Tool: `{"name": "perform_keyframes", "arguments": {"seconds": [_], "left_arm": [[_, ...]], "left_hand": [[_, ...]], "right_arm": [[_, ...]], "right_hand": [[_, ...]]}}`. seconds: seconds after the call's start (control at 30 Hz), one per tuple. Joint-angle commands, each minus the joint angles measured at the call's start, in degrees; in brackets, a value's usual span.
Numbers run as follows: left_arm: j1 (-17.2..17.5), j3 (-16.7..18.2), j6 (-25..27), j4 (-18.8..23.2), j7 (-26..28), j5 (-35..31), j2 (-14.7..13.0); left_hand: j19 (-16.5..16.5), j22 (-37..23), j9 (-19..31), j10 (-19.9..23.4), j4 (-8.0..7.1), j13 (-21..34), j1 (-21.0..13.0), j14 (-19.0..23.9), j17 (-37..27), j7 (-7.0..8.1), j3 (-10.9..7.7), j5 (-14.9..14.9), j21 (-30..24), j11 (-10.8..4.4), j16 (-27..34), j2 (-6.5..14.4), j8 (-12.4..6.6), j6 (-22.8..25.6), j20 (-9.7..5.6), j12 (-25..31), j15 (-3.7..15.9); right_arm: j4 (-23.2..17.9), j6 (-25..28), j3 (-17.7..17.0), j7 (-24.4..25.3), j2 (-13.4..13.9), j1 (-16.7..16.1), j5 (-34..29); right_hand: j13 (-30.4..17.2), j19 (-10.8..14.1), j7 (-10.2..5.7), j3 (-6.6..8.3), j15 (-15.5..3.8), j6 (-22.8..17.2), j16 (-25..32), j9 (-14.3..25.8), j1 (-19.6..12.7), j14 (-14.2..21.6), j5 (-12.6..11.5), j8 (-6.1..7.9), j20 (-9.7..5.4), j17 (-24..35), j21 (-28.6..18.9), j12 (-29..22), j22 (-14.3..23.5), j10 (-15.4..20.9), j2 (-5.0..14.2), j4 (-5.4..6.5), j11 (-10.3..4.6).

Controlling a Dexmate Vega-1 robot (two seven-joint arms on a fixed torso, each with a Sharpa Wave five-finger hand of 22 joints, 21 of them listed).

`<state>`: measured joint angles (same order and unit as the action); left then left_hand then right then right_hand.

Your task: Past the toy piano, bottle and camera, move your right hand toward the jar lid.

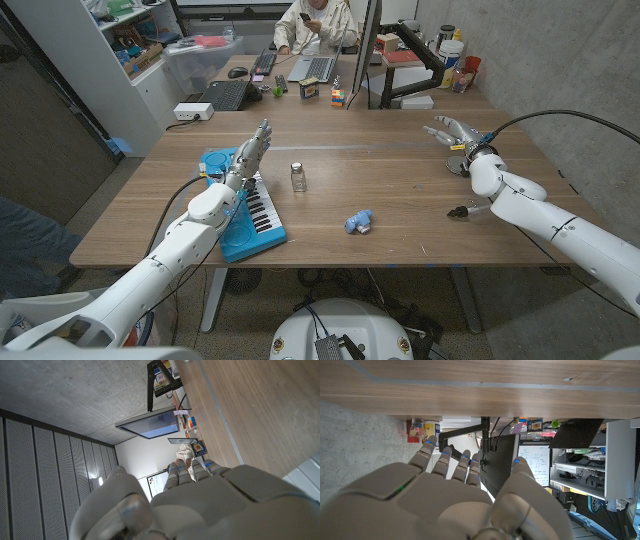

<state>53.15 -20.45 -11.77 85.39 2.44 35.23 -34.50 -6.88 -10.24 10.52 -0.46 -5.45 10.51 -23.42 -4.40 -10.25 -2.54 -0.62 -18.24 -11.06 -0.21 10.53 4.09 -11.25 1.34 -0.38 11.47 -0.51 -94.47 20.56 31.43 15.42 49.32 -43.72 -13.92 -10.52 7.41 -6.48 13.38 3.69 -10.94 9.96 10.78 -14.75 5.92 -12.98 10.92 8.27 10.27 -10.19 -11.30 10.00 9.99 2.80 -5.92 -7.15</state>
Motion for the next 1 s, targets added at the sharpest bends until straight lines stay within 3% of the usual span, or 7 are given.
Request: {"name": "perform_keyframes", "arguments": {"seconds": [0.03, 0.63, 1.0], "left_arm": [[-0.5, 0.1, 0.1, -0.4, -0.6, 0.3, -0.3], [0.4, 0.6, 0.3, 1.7, 0.2, -0.1, -1.2], [0.6, 0.4, 0.1, 2.3, 0.5, -0.5, -1.2]], "left_hand": [[-0.3, -0.2, 0.2, -0.1, 0.07, 0.3, -0.5, -0.1, -0.3, -0.16, 0.3, -0.3, -0.5, -0.41, 0.3, 0.1, -0.06, 0.3, 0.45, 0.2, -0.16], [-0.3, -0.3, 0.2, -0.2, 0.08, 0.3, -0.6, -0.2, -0.3, -0.01, 0.41, -0.3, -0.5, -0.53, 0.3, 0.2, -0.14, 0.5, 0.71, 0.2, 0.01], [-0.3, -0.3, 0.2, -0.2, 0.08, 0.3, -0.6, -0.2, -0.3, 0.04, 0.48, -0.3, -0.5, -0.5, 0.3, 0.3, -0.13, 0.5, 0.71, 0.1, -0.01]], "right_arm": [[-1.0, 4.0, 1.0, -0.8, 0.5, 0.3, -1.2], [-2.8, 9.1, 2.9, -2.0, 2.1, 0.9, -4.3], [-3.4, 10.9, 4.0, -2.9, 2.7, 0.9, -6.5]], "right_hand": [[-0.3, -0.6, -0.38, -0.28, 0.09, 0.0, 0.1, 0.1, 0.1, -0.2, -0.3, 0.1, 0.41, 0.1, -0.1, 0.1, 0.2, -0.2, -0.17, -0.08, 0.03], [-0.2, -1.6, -0.63, -0.23, -0.41, -0.3, 0.2, 0.1, 0.0, -0.8, -0.2, 0.2, 1.59, 0.1, -0.1, 0.0, 0.3, -0.4, 0.1, -0.07, -0.09], [-0.2, -1.9, -1.73, -0.1, -0.73, 0.2, 0.3, 0.1, -0.2, -0.8, -0.3, 0.07, 2.1, 0.1, -0.3, -0.2, 0.3, -0.4, 0.3, -0.21, -0.5]]}}
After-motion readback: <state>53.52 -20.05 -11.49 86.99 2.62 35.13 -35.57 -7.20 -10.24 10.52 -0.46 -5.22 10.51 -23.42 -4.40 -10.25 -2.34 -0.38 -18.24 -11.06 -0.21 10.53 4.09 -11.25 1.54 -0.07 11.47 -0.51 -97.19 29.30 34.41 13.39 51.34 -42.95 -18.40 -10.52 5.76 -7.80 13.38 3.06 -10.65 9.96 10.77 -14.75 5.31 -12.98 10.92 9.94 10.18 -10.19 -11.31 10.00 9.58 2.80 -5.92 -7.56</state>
